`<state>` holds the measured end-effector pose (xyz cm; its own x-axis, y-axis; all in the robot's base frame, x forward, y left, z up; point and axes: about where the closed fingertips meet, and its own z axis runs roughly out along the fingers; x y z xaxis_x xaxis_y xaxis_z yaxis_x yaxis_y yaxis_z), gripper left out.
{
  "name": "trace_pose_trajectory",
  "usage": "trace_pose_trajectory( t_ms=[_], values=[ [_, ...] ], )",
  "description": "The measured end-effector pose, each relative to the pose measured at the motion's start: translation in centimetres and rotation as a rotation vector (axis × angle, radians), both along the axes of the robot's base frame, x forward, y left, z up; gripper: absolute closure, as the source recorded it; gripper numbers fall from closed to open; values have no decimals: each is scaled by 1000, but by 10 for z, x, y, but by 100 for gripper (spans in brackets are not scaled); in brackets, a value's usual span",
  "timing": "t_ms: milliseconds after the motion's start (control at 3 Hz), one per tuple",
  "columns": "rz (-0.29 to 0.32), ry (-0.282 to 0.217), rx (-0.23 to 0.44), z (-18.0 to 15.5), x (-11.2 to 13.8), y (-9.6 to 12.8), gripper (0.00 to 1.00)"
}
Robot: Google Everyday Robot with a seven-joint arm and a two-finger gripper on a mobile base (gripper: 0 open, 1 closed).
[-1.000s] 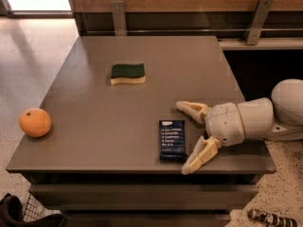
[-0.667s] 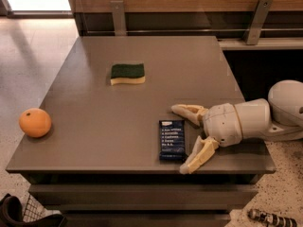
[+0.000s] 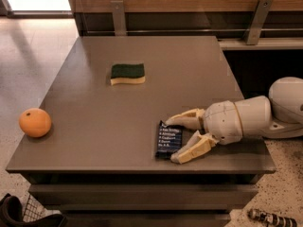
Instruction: Pick rxbar blueberry
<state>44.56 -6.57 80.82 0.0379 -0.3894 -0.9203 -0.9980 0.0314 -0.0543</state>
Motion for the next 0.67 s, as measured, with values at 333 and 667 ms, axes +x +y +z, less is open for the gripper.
trace_pose_trajectory(
  t_ms=[333, 667],
  values=[
    [0, 0, 0, 1, 0, 0, 100],
    [11, 2, 3, 2, 3, 3, 100]
  ],
)
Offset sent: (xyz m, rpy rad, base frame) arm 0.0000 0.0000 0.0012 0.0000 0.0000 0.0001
